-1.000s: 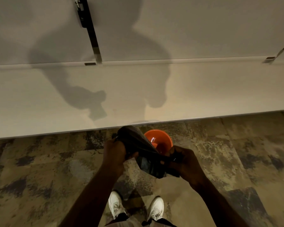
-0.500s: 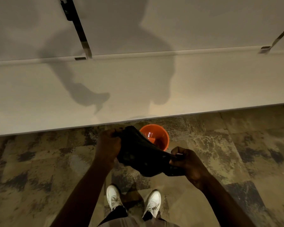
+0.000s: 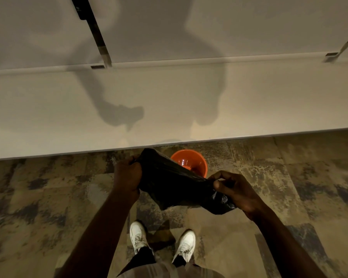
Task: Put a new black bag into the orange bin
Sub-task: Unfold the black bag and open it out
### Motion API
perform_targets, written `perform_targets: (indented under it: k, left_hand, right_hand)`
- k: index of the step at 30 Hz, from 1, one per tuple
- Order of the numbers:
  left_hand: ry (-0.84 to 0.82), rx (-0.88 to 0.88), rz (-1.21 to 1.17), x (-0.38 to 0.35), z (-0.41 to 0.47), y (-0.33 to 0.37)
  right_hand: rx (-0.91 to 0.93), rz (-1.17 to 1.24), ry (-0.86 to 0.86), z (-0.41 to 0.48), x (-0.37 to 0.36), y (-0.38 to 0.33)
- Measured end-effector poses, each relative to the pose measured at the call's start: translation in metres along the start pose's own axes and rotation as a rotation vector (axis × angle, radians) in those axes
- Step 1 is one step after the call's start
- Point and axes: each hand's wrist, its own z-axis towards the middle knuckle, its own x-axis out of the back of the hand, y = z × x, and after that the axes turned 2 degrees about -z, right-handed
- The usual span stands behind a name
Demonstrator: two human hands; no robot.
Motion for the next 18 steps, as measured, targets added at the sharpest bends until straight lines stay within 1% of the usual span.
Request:
perform_targets:
  k: [1,3,5,9,12,15,18]
  left_hand:
    - [-0.01,0.035,-0.034,0.0,0.0,0.0]
    - [-0.025,0.083,-0.092,0.003,-0.001,0.0]
    - [-0.043,0.062,-0.091,0.004,-0.001,0.001]
    - [-0.057,-0.114,0.191,-0.006,-0.003,0.004]
    - [-0.107,-0.18,0.345,-0.02,-0.012,0.004]
    - [-0.158,-0.242,0.445,-0.03,-0.019,0.005]
    - [-0.183,-0.29,0.47,-0.034,-0.019,0.002]
  right_hand:
    - [-0.003,-0.04,-0.004,0.002,0.002,0.002]
    - [0.0,-0.201,-0.04,0.007,0.006,0.007]
    - [0.012,-0.337,-0.033,0.011,0.007,0.011]
    - [0.12,-0.276,0.105,0.015,-0.009,0.013]
    - [0.209,-0.239,0.164,0.021,-0.029,0.011]
    - [0.259,-0.276,0.154,0.027,-0.048,0.006]
    - [0.242,-0.379,0.152,0.032,-0.063,0.003]
